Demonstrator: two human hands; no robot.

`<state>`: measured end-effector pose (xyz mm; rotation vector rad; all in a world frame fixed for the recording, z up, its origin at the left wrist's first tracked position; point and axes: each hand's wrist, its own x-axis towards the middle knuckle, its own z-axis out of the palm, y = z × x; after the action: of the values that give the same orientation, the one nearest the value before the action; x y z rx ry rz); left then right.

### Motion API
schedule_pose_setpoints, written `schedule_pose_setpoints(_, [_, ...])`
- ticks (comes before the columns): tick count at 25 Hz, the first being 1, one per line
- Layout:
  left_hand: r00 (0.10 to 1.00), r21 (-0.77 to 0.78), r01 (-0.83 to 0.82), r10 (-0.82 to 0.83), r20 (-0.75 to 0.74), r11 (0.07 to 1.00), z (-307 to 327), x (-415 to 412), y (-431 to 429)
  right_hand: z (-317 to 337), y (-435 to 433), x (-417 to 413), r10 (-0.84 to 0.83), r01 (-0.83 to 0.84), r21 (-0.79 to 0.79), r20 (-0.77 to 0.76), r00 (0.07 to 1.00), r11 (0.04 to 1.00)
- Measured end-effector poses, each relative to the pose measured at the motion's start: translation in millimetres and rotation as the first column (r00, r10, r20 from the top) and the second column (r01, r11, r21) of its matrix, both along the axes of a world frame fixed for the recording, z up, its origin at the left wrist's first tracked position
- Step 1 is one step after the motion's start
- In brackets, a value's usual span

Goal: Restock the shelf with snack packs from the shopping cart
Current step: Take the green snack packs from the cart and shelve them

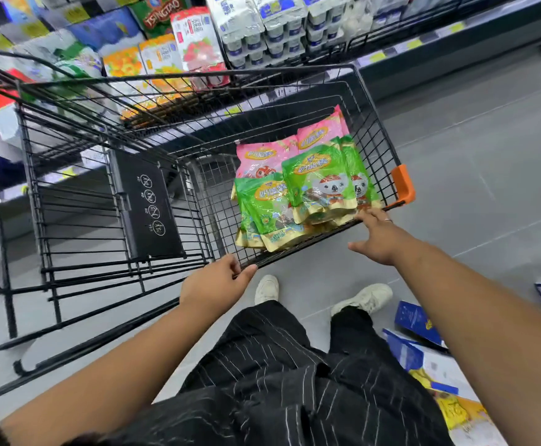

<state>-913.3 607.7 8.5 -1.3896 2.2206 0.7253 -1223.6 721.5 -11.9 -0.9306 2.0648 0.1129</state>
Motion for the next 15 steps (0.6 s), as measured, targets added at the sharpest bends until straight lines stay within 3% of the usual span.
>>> schedule_pose_setpoints(3, [1.0, 0.025, -0.028, 0.027, 0.011, 0.999, -0.1, -52.2, 12.2, -0.6, 18.0, -54.9, 0.004, -0.005, 0.023, 0.027, 1.0, 1.0])
schedule_pose_setpoints(10, [0.999, 0.022, -0.04, 0.04, 0.026, 0.999, 5.1, -180.5, 46.0, 7.8, 44.2, -194.2, 0.203, -0.205, 0.077, 0.034, 0.978, 0.976])
schedule_pose_setpoints(15, [0.999, -0.026, -0.016, 0.017, 0.049, 1.0, -1.0, -263.0, 64.7, 7.6, 59.8, -271.2, 0.185, -0.186, 0.088, 0.018, 0.983, 0.979])
